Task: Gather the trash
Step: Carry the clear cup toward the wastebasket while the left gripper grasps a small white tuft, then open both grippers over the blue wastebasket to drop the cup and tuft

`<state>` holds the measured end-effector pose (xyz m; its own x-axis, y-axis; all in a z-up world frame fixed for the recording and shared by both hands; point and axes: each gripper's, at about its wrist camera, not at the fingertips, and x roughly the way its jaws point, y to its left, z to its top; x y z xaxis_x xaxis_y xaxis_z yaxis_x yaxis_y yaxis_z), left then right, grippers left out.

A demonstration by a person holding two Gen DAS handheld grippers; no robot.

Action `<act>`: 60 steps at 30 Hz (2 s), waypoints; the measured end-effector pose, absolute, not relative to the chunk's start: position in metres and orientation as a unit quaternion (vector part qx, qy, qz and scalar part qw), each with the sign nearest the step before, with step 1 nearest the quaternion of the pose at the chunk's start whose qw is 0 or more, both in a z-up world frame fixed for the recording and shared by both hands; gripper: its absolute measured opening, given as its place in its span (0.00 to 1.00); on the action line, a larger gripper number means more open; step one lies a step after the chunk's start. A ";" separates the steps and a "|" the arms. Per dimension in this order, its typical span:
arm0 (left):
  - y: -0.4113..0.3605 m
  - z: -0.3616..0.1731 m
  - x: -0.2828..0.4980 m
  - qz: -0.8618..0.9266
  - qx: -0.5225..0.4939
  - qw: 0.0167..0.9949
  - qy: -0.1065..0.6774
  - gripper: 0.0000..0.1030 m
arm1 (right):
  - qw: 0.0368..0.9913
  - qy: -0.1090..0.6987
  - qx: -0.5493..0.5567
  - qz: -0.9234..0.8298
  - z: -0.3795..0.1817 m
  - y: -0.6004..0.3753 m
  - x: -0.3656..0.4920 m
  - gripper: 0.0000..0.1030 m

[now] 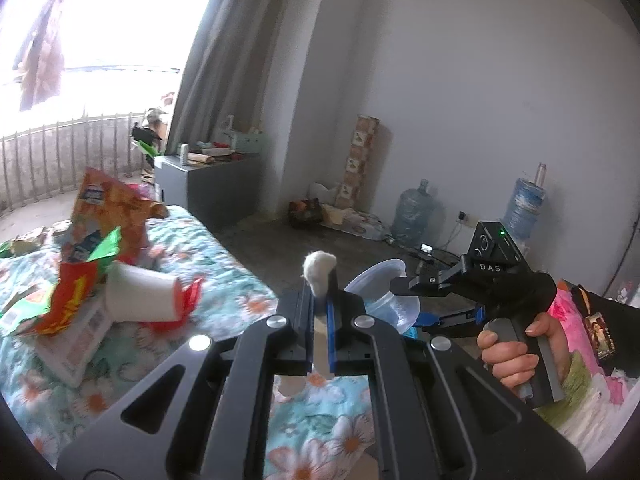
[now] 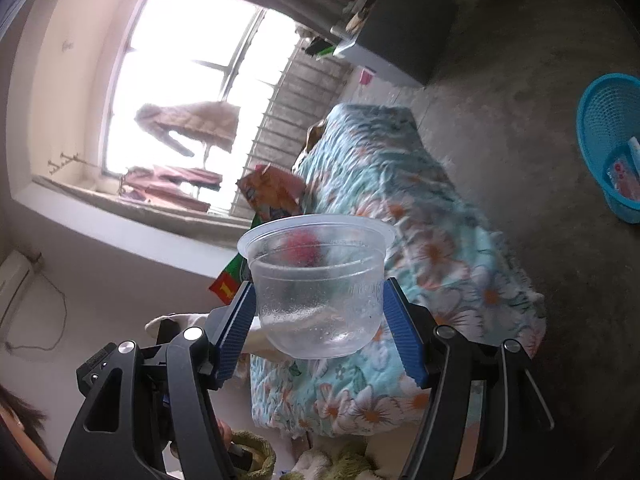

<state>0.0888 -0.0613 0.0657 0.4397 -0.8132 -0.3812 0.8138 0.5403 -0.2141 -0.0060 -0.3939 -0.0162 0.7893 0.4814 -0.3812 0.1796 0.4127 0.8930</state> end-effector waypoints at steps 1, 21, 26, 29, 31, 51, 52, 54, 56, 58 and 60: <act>-0.069 0.066 0.090 -0.484 0.003 0.845 0.226 0.03 | 0.781 0.306 0.536 0.093 -0.017 -0.397 -0.008 0.61; -0.290 0.034 0.133 -0.569 0.038 0.743 0.352 0.03 | 0.750 0.230 0.608 -0.125 -0.079 -0.529 -0.093 0.61; -0.386 0.001 0.144 -0.567 0.080 0.718 0.395 0.03 | 0.717 0.230 0.631 -0.185 -0.115 -0.574 -0.091 0.62; -0.431 -0.021 0.149 -0.559 0.094 0.711 0.417 0.03 | 0.700 0.231 0.640 -0.217 -0.137 -0.596 -0.082 0.63; -0.460 -0.036 0.155 -0.556 0.099 0.708 0.424 0.12 | 0.686 0.229 0.650 -0.233 -0.159 -0.616 -0.072 0.64; -0.416 -0.019 0.159 -0.486 0.066 0.743 0.455 0.68 | 0.627 0.256 0.693 -0.247 -0.240 -0.577 -0.104 0.76; -0.403 -0.008 0.152 -0.492 0.063 0.748 0.441 0.70 | 0.642 0.259 0.680 -0.241 -0.228 -0.570 -0.102 0.76; -0.382 0.009 0.142 -0.497 0.064 0.755 0.423 0.73 | 0.680 0.267 0.644 -0.224 -0.195 -0.557 -0.095 0.76; -0.353 0.025 0.130 -0.508 0.062 0.756 0.408 0.75 | 0.724 0.273 0.602 -0.197 -0.159 -0.542 -0.085 0.76; -0.326 0.037 0.121 -0.521 0.056 0.752 0.400 0.81 | 0.754 0.274 0.572 -0.168 -0.129 -0.533 -0.074 0.76; -0.294 0.044 0.117 -0.532 0.043 0.742 0.406 0.81 | 0.783 0.269 0.547 -0.126 -0.100 -0.519 -0.064 0.76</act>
<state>0.1169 -0.2943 0.0438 0.1039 -0.7543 -0.6482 0.8249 0.4295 -0.3676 -0.0639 -0.5194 -0.1000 0.8234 0.0964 -0.5592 0.4921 0.3696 0.7882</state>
